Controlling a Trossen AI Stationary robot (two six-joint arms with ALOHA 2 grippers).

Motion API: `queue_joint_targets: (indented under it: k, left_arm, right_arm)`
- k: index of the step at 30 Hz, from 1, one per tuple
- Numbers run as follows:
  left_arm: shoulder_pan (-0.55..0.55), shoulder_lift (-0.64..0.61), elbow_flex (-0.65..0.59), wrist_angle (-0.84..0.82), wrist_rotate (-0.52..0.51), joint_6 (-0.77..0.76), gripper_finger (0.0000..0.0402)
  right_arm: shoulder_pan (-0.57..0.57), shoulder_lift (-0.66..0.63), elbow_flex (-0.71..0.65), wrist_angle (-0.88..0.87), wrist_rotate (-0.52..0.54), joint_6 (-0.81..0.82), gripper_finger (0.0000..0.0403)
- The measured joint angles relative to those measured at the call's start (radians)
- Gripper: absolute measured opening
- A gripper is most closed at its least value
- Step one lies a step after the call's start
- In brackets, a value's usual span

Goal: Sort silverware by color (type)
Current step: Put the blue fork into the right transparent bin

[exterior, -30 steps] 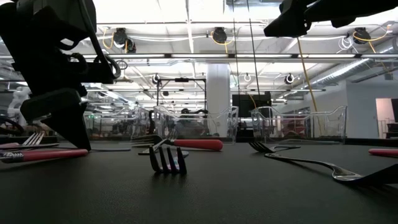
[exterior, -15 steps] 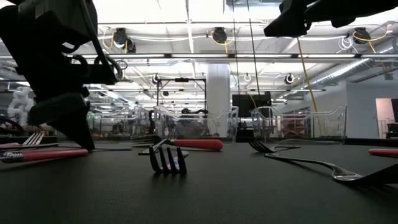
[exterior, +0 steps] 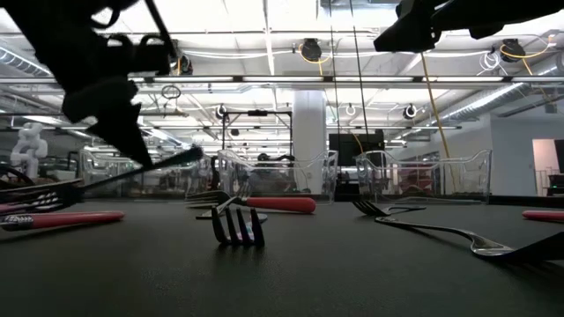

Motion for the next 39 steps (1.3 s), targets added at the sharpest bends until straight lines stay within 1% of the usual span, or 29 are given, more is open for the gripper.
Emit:
queue_joint_targets:
  k: [4,6,18,21,26,29,33,39]
  left_arm:
    - [0.0,-0.012,0.024,0.004,-0.011,0.044,0.0015]
    - [0.001,-0.012,0.034,0.012,-0.011,0.051,0.0008]
    - [0.0,-0.012,0.037,0.02,-0.009,0.073,0.0002]
    - [0.0,-0.012,0.037,0.042,-0.006,0.096,0.0001]
    - [0.0,-0.012,0.037,0.081,-0.004,0.127,0.0001]
    - [0.0,-0.012,0.037,0.083,0.0,0.127,0.0001]
    - [0.0,-0.012,0.037,0.086,0.001,0.128,0.0]
    - [0.0,-0.012,0.037,0.089,0.001,0.127,0.0]
  right_arm:
    - [0.0,0.0,0.0,0.0,0.0,0.0,0.0348]
    - [0.0,0.0,0.0,0.0,0.0,0.0,0.0348]
    - [0.0,0.0,0.0,0.0,0.007,0.0,0.0348]
    - [0.0,0.0,0.0,0.001,0.03,0.0,0.0348]
    - [-0.01,0.0,0.0,0.008,0.031,0.0,0.0348]
    - [-0.024,0.01,0.0,0.015,0.032,-0.027,0.0348]
    - [-0.051,0.083,0.0,0.09,0.076,-0.044,0.0348]
    - [-0.12,0.286,0.0,0.309,0.074,-0.095,0.0348]
